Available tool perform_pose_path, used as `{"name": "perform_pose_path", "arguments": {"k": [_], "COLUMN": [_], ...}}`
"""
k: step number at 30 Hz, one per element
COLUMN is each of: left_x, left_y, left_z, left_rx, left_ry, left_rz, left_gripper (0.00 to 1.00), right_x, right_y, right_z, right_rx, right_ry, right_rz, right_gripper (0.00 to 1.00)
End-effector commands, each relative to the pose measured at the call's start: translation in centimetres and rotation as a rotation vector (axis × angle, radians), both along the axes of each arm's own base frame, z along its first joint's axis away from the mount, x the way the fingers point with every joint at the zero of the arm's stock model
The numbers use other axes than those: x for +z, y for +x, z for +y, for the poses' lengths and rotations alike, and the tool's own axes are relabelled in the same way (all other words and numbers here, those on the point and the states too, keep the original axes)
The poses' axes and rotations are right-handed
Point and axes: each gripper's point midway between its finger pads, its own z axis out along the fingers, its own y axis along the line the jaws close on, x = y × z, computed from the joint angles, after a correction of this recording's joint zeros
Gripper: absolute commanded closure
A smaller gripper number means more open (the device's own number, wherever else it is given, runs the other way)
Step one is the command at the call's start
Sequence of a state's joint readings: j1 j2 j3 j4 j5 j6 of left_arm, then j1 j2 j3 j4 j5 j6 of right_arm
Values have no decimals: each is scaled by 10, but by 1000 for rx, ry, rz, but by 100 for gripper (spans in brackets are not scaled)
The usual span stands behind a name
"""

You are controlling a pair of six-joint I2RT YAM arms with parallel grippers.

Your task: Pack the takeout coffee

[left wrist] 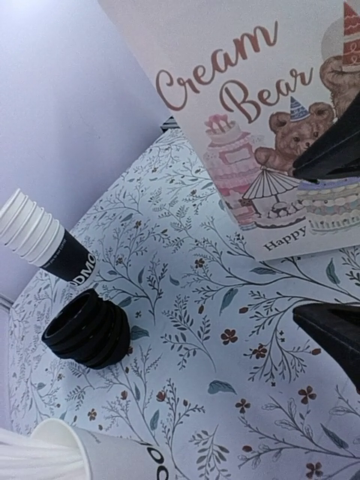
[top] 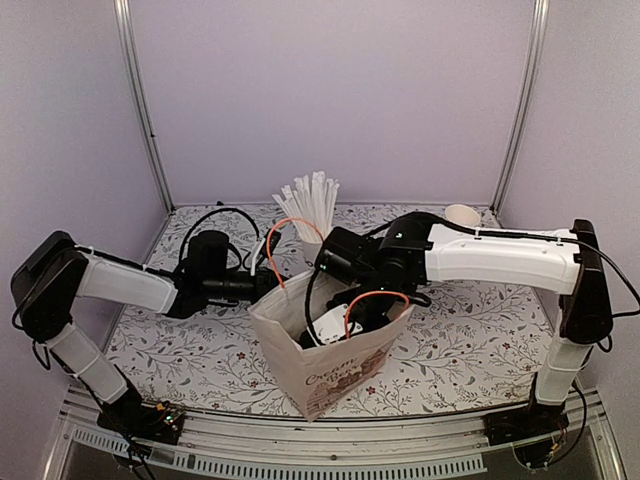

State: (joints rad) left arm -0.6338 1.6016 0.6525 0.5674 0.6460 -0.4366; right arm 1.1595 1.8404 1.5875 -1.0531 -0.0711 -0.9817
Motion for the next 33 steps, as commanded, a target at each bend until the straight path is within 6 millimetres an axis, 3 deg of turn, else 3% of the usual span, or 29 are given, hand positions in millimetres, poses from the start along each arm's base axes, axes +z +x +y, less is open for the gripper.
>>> {"name": "perform_pose_path", "arguments": {"k": [1, 12, 17, 23, 26, 33], "left_x": [11, 27, 46, 83, 97, 95], "left_y": [6, 6, 10, 4, 0, -7], "left_z": [10, 15, 22, 33, 37, 49], "left_rx": [37, 52, 100, 129, 132, 152], "left_ry": [15, 35, 38, 43, 53, 100], "left_rz": [-35, -44, -46, -94, -117, -138], "left_gripper": [41, 41, 40, 39, 38, 38], "right_x": [-53, -69, -75, -51, -42, -10], "right_y": [-27, -22, -15, -5, 0, 6], "right_z": [-30, -31, -31, -20, -16, -2], "right_rx": [-26, -71, -104, -125, -134, -159], "right_ry": [-207, -264, -282, -208, -186, -126], "right_rz": [189, 243, 222, 167, 143, 125], "right_gripper": [55, 55, 55, 54, 49, 38]}}
